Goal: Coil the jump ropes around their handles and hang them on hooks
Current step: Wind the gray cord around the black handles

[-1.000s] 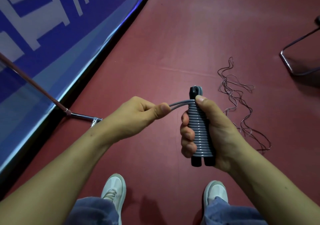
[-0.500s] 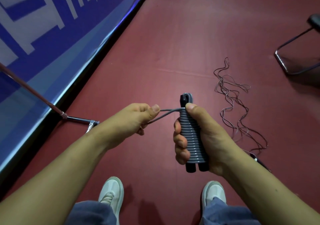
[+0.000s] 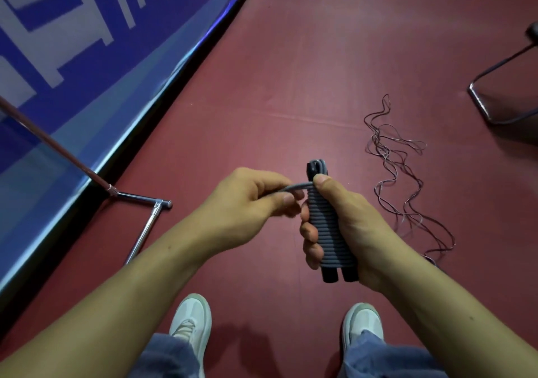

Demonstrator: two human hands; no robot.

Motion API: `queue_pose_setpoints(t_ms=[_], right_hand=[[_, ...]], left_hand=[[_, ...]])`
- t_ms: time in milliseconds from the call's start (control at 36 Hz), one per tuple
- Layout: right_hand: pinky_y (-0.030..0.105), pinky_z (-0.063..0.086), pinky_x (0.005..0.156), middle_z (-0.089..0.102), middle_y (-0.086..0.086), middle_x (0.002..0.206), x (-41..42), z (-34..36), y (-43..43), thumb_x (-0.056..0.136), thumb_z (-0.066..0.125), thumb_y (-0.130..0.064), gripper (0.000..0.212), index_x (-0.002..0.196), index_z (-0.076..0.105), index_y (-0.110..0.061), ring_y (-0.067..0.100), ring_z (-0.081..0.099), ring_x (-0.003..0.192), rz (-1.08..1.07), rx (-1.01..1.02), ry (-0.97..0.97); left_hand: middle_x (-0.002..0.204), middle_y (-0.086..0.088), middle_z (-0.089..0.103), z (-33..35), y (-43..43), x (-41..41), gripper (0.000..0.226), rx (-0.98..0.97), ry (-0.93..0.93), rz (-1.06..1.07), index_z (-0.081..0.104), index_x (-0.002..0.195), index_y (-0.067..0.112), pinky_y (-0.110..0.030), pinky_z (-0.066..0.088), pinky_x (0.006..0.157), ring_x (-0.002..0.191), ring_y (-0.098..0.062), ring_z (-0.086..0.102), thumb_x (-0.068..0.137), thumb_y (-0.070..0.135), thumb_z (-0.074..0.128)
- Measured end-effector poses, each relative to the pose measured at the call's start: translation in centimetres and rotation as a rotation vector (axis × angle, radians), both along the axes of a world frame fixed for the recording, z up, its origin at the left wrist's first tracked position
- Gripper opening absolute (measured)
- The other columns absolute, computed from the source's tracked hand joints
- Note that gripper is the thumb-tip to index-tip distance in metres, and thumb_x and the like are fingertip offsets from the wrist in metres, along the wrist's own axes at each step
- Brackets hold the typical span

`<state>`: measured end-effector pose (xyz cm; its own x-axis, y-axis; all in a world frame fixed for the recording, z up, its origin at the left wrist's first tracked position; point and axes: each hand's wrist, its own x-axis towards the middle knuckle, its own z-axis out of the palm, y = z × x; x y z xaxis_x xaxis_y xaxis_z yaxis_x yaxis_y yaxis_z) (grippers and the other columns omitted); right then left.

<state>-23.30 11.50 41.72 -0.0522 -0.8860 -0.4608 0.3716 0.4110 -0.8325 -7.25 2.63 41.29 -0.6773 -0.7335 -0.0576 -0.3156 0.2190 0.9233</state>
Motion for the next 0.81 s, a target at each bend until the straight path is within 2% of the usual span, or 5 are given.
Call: queue_pose_setpoints(t_ms=[111,389,556,667,806], right_hand=[[0.03,0.043,0.049,0.05,0.012,0.059,-0.3,0.3,0.1,0.091,0.053,-0.054,0.05,0.076,0.061,-0.007,0.023,0.045,0.041,0.043,0.008,-0.044],[0.025,0.042,0.047,0.046,0.009,0.054,-0.3,0.9,0.8,0.089,0.049,-0.058,0.053,0.072,0.06,-0.009,0.021,0.045,0.038,0.213,0.008,-0.286],[0.024,0.047,0.048,0.052,0.01,0.053,-0.4,0.7,1.2,0.085,0.058,-0.059,0.052,0.074,0.061,-0.007,0.021,0.053,0.038,0.375,-0.055,-0.461],[0.024,0.052,0.047,0.056,0.012,0.052,-0.3,0.4,1.3,0.09,0.055,-0.055,0.053,0.076,0.059,-0.005,0.022,0.058,0.039,0.462,-0.087,-0.632],[0.027,0.056,0.045,0.061,0.017,0.057,-0.2,0.5,1.1,0.089,0.06,-0.058,0.058,0.077,0.061,-0.001,0.026,0.064,0.042,0.501,-0.124,-0.712]], left_hand=[[0.066,-0.006,0.063,0.4,-0.3,0.2,0.02,0.184,0.118,-0.011,0.075,0.109,0.006,-0.024,0.037,0.05,0.053,-0.016,0.043,0.102,0.008,0.057],[0.062,-0.006,0.041,0.9,-0.8,-0.1,0.028,0.406,0.286,-0.089,0.08,0.104,0.023,-0.037,0.02,0.053,0.05,-0.015,0.032,0.079,0.035,0.079],[0.069,0.0,0.054,1.0,-0.6,-0.2,0.049,0.439,0.33,-0.175,0.07,0.126,0.006,-0.026,0.034,0.059,0.064,-0.02,0.036,0.083,0.03,0.074],[0.081,-0.016,0.06,1.2,0.1,-0.9,0.053,0.464,0.365,-0.224,0.069,0.13,0.012,-0.048,0.033,0.075,0.073,-0.033,0.043,0.083,0.037,0.073],[0.075,-0.004,0.073,1.7,0.8,-1.2,0.044,0.587,0.429,-0.328,0.063,0.127,0.012,-0.032,0.049,0.063,0.058,-0.012,0.068,0.087,0.028,0.056]])
